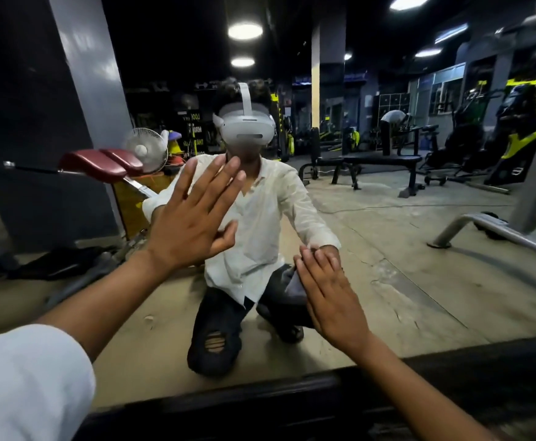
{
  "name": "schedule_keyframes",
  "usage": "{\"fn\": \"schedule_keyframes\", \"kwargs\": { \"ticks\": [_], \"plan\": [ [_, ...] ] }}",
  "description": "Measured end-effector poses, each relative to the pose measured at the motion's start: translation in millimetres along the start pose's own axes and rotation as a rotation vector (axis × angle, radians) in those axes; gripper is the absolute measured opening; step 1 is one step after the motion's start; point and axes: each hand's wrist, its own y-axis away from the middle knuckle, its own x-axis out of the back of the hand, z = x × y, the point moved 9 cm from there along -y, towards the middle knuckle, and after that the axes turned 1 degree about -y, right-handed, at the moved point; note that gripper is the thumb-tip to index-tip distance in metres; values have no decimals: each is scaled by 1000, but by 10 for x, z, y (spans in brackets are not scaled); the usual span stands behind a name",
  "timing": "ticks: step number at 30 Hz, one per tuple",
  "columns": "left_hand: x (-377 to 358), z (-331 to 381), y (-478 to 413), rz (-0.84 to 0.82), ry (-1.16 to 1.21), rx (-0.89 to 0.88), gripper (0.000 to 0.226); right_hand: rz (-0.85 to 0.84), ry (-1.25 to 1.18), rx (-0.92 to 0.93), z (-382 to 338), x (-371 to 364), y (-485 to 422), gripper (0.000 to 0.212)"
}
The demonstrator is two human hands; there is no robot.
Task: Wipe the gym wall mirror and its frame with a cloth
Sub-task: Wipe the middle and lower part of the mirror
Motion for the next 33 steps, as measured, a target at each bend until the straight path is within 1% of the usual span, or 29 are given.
{"fn": "schedule_keyframes", "kwargs": {
  "ticks": [1, 2, 3, 5, 6, 7, 8, 9, 11, 12, 15, 16, 17, 18, 19, 21, 22, 23, 24, 25, 29, 33],
  "plan": [
    [19, -15, -23, 12, 11, 12, 72, -19, 19, 48, 65, 38, 3, 82],
    [47, -32, -83, 23, 13, 18, 66, 4, 30, 25, 224, 143, -25, 81],
    [73, -50, -170, 29, 10, 14, 58, 63, 25, -75, 456, 289, -82, 77],
    [151, -93, -420, 45, -3, -14, 44, 243, -35, -411, 1017, 634, -231, 69],
    [202, -119, -564, 55, -5, -27, 42, 328, -69, -554, 1221, 787, -343, 67],
    [241, -158, -717, 61, -3, -28, 44, 401, -87, -649, 1336, 918, -503, 66],
    [272, -212, -883, 61, 1, -10, 49, 457, -95, -685, 1371, 1028, -723, 66],
    [302, -282, -1051, 63, 5, 23, 56, 491, -95, -673, 1335, 1117, -988, 65],
    [351, -423, -1375, 75, -4, 96, 68, 486, -60, -550, 1114, 1245, -1580, 64],
    [362, -488, -1516, 75, -15, 126, 72, 444, -32, -439, 954, 1277, -1871, 65],
    [340, -634, -1745, 64, -34, 183, 76, 290, 66, -4, 575, 1338, -2438, 64],
    [321, -643, -1757, 65, -33, 186, 76, 273, 92, 74, 619, 1387, -2503, 62],
    [302, -640, -1747, 67, -32, 186, 76, 289, 102, 78, 763, 1465, -2531, 62],
    [281, -634, -1729, 66, -35, 187, 76, 341, 93, 9, 984, 1572, -2528, 62],
    [260, -631, -1716, 65, -41, 190, 75, 420, 67, -121, 1263, 1700, -2494, 62],
    [229, -638, -1712, 60, -55, 196, 74, 573, -23, -445, 1836, 1930, -2360, 62],
    [222, -642, -1716, 56, -61, 199, 74, 625, -64, -561, 2017, 1995, -2315, 63],
    [221, -646, -1717, 56, -65, 203, 75, 656, -85, -624, 2099, 2036, -2306, 64],
    [221, -649, -1717, 58, -65, 206, 75, 667, -86, -638, 2094, 2053, -2328, 64],
    [218, -651, -1712, 63, -63, 207, 75, 660, -74, -616, 2039, 2047, -2363, 64],
    [205, -655, -1713, 61, -54, 211, 77, 582, 4, -403, 1763, 1933, -2414, 64],
    [219, -627, -1691, 77, -59, 197, 78, 552, 23, -316, 1731, 1918, -2381, 64]
  ]
}}
